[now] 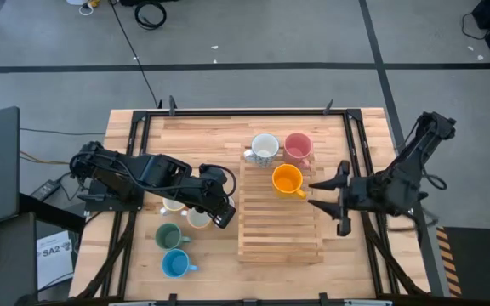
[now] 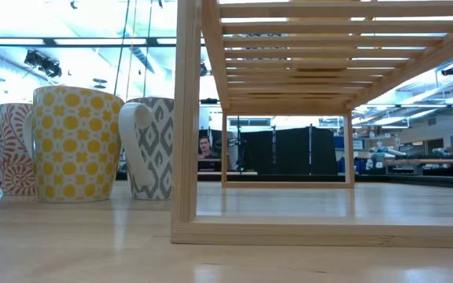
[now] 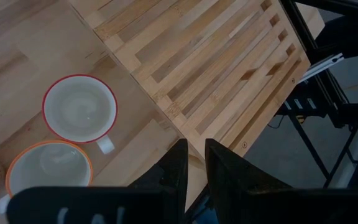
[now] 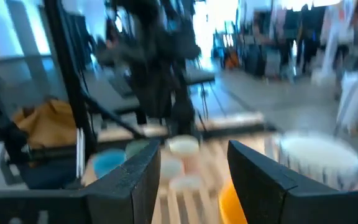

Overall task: Place coffee mugs
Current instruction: Put the yellow mug on the shelf

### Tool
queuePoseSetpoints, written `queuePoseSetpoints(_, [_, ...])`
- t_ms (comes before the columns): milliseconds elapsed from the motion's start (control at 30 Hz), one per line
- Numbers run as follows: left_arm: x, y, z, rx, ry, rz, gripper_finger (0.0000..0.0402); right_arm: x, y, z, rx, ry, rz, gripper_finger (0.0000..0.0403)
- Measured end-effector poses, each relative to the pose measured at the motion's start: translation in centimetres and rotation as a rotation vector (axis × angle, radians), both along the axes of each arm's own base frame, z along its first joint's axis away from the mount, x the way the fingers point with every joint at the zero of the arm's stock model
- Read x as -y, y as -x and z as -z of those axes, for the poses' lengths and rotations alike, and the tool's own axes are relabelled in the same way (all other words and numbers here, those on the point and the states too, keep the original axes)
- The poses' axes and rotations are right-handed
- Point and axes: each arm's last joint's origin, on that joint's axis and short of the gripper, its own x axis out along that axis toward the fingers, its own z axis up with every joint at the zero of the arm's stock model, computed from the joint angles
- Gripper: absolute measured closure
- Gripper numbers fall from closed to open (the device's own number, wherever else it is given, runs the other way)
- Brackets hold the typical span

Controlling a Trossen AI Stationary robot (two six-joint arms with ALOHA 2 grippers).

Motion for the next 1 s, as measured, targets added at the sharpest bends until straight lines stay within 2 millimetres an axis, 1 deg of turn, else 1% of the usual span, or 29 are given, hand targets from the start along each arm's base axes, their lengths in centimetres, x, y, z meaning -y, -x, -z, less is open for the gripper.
queuePoseSetpoints(100, [0.0,0.0,0.0,0.000,0.000,0.000,0.0340,0.2,-0.6,-1.3,0.095,0.032,-0.027,0.0211])
queuePoseSetpoints(200, [0.0,0.0,0.0,0.000,0.000,0.000,0.0340,0.8,-1.1,-1.9,0.138,0.066,-0.007,0.0211])
queuePoseSetpoints(367, [0.0,0.0,0.0,0.000,0.000,0.000,0.0340,2.3,-1.9,-3.0,0.117,0.043,0.045,0.0211])
queuePoseSetpoints(533, [0.0,0.0,0.0,0.001,-0.007,0.010,0.0340,3.7,-3.1,-5.4,0.057,-0.011,-0.015,0.0211])
queuePoseSetpoints(667, [0.0,0.0,0.0,0.002,-0.014,0.019,0.0340,5.0,-4.1,-7.0,-0.064,-0.068,-0.081,0.0211])
queuePoseSetpoints(767, [0.0,0.0,0.0,0.001,-0.015,0.021,0.0340,6.1,-4.4,-7.6,-0.213,-0.135,-0.068,0.0211])
queuePoseSetpoints(867, [0.2,0.1,0.0,0.005,-0.037,0.048,0.0340,6.8,-4.4,-7.3,-0.370,-0.201,-0.010,0.0211])
queuePoseSetpoints(1000, [0.6,0.2,0.0,0.008,-0.052,0.068,0.0340,7.5,-4.2,-6.1,-0.526,-0.292,0.091,0.0211])
